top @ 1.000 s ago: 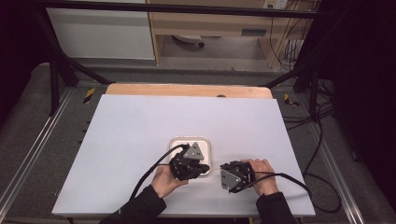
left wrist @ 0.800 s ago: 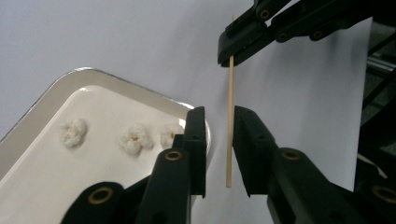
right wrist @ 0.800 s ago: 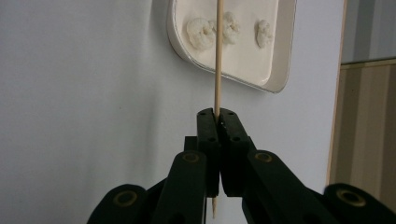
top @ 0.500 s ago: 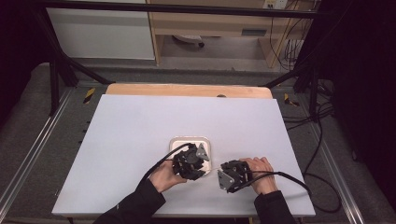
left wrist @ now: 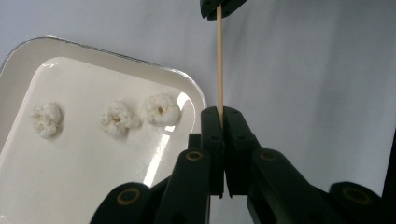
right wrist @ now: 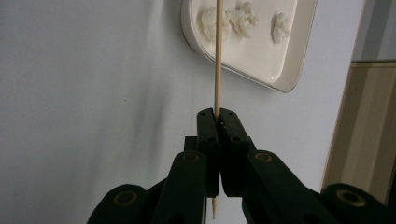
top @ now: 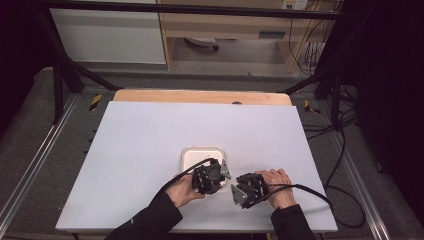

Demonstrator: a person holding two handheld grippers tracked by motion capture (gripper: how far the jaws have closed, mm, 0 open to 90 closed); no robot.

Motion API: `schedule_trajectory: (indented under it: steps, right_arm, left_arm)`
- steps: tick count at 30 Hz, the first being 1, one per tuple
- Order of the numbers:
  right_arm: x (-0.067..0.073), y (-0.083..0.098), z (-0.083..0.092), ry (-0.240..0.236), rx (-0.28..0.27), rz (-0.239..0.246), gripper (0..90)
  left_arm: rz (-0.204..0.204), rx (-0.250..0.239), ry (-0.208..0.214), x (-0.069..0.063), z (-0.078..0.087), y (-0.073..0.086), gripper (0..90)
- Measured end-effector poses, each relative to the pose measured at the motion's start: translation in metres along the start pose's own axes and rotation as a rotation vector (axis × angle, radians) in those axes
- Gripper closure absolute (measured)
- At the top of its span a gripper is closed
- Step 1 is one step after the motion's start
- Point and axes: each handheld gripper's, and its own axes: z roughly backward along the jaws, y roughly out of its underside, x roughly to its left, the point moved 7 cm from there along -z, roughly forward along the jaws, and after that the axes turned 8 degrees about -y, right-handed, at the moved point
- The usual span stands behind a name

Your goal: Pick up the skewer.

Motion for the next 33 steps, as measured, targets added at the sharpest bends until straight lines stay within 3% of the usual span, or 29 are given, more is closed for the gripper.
schedule_trajectory:
  steps: [8,10,11,12,13,14,15,16,17,19,20,21,23,27,29,31,33]
  right_arm:
    - [-0.001,-0.002,0.000,0.012,-0.017,-0.012,87.6]
    - [-0.001,-0.002,0.002,0.017,-0.038,-0.047,83.1]
    - [-0.004,-0.003,0.003,0.031,-0.069,-0.075,75.6]
    - [-0.004,-0.003,0.003,0.031,-0.069,-0.075,75.6]
    - [-0.005,0.000,0.006,0.048,-0.100,-0.146,69.0]
    - [-0.007,0.002,0.007,0.056,-0.114,-0.177,65.5]
    - [-0.007,0.002,0.007,0.056,-0.114,-0.177,65.5]
    - [-0.008,0.004,0.009,0.055,-0.132,-0.223,62.2]
    - [-0.009,0.010,0.011,0.056,-0.168,-0.307,56.0]
    - [-0.009,0.015,0.014,0.043,-0.210,-0.393,48.0]
    - [-0.009,0.015,0.014,0.043,-0.210,-0.393,48.0]
    - [-0.010,0.020,0.015,0.018,-0.253,-0.480,40.7]
    - [-0.009,0.022,0.016,0.009,-0.262,-0.509,37.7]
    - [-0.007,0.031,0.013,-0.055,-0.305,-0.655,28.0]
    - [-0.006,0.038,0.009,-0.080,-0.321,-0.777,20.4]
    - [-0.005,0.039,0.008,-0.081,-0.326,-0.802,18.9]
    - [-0.004,0.041,0.006,-0.099,-0.350,-0.870,16.0]
  left_arm:
    - [0.008,0.001,-0.010,0.001,0.002,0.002,88.6]
    - [0.017,-0.002,-0.019,0.002,0.002,0.004,88.6]
    - [0.024,-0.005,-0.018,0.003,0.003,0.004,88.6]
    - [0.022,-0.006,-0.019,0.004,0.004,0.006,88.6]
    - [0.036,-0.011,-0.023,0.005,0.004,0.008,88.5]
    - [0.044,-0.015,-0.028,0.006,0.005,0.010,88.5]
    - [0.041,-0.020,-0.029,0.008,0.005,0.012,88.5]
    - [0.048,-0.027,-0.029,0.009,0.006,0.014,88.5]
    - [0.058,-0.023,-0.032,0.013,0.007,0.020,88.5]
    - [0.070,-0.024,-0.038,0.015,0.008,0.023,88.4]
    - [0.081,-0.024,-0.040,0.017,0.009,0.026,88.4]
    - [0.101,-0.027,-0.049,0.020,0.011,0.029,88.4]
    - [0.125,-0.041,-0.048,0.022,0.014,0.034,88.4]
    - [0.176,-0.079,-0.060,0.028,0.020,0.045,88.3]
    - [0.207,-0.104,-0.064,0.030,0.023,0.050,88.2]
    - [0.227,-0.127,-0.068,0.032,0.025,0.055,88.2]
    - [0.251,-0.151,-0.077,0.035,0.029,0.062,88.2]
